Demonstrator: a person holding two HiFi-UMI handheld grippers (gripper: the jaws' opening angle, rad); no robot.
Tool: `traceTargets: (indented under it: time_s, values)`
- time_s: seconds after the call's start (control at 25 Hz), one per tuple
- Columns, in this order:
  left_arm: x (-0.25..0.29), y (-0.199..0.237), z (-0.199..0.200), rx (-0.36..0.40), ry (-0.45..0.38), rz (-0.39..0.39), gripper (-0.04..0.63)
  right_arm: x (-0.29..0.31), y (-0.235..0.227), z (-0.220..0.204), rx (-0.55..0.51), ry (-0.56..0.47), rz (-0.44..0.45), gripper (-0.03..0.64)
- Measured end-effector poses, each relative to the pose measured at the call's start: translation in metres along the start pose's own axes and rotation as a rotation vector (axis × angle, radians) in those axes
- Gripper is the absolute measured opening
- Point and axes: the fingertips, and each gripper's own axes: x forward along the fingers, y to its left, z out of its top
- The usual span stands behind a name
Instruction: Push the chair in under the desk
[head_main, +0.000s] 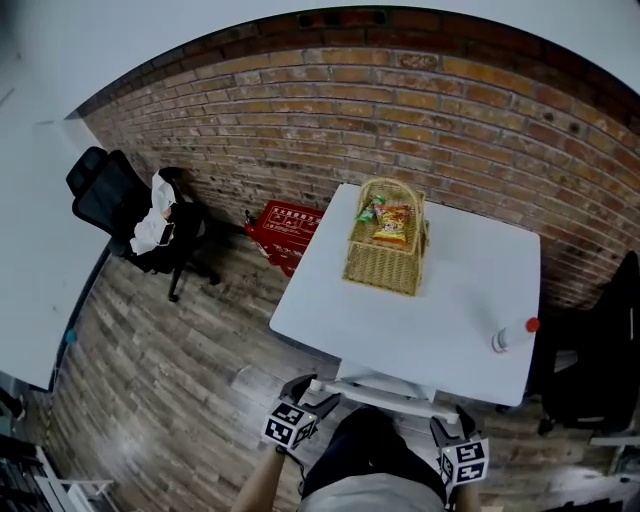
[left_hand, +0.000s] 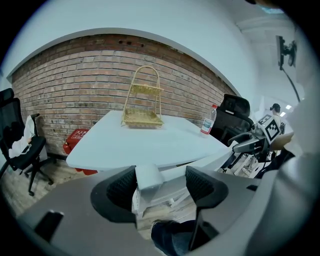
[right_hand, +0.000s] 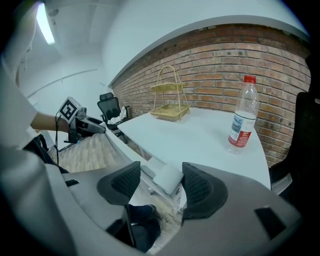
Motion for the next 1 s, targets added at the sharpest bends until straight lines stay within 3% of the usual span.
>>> traceTargets:
  time_s: [1.0]
  values:
    - [0.03,0.033,0.042,0.057,-0.039,-0.051,0.311,0.03,-0.016,0.033,0.026,-0.02,-0.049,0.27]
